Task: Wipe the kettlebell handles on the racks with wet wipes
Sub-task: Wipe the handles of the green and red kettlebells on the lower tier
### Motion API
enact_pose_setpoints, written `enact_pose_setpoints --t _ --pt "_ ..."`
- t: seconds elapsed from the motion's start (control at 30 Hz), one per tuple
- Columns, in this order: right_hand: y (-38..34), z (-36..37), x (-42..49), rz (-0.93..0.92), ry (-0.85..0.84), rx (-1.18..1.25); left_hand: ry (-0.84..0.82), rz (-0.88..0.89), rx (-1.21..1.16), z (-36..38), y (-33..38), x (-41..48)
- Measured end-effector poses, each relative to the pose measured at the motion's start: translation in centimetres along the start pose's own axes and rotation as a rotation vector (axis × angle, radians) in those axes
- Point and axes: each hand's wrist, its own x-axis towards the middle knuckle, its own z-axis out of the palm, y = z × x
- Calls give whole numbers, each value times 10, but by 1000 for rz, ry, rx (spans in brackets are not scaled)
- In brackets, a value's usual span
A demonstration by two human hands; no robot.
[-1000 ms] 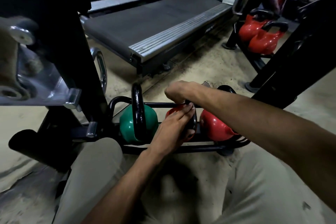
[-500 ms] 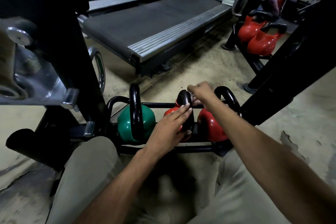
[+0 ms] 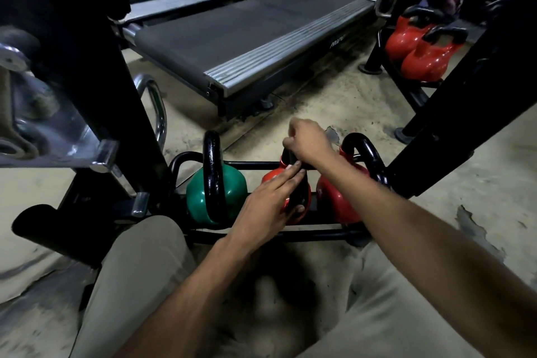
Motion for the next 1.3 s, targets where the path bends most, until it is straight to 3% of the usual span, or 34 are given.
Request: enact_pose_setpoints --t 0.1,0.2,0.27,0.33,0.4,0.43,0.53,0.6,0.67,0.73,0.8,0.87,0.93,1.1,1.2,1.3 --pt "-9 -9 4 -180 -172 -276 0 0 0 -1 1 0" --pt "-1 -19 -24 -241 -40 -268 61 -6 -20 1 4 -2" --pt "14 -13 -54 -141 139 -4 140 -12 -42 3 3 -3" --pt "23 2 -84 108 234 571 212 -35 -86 7 0 -3" --pt "25 22 -95 443 155 1113 244 -38 -123 10 -3 -3" --pt "25 28 -91 579 68 1265 248 -35 -133 12 -4 -4" --pt "22 31 -57 803 -230 1617 250 -29 -129 12 -2 -7" --pt "18 26 -42 859 -256 1718 246 -35 -127 12 -2 -12" --pt "15 26 -48 849 -199 1682 243 -35 -116 14 -2 -14" --pt "18 33 -64 777 16 1554 255 -31 -106 14 -2 -12" --pt "19 31 -72 592 194 1314 268 -42 -99 12 -1 -9" --pt "19 22 -57 307 255 935 269 -47 -101 10 -1 -7" --pt "11 8 -34 48 189 476 264 -42 -101 10 -1 -9" --pt "-16 -13 -3 -359 -334 -414 265 -35 -66 12 0 -13" --pt "-16 -21 -25 -491 -330 -539 282 -51 -24 11 4 -17" --pt "4 -25 -54 -566 -188 -383 278 -62 -17 12 5 -19"
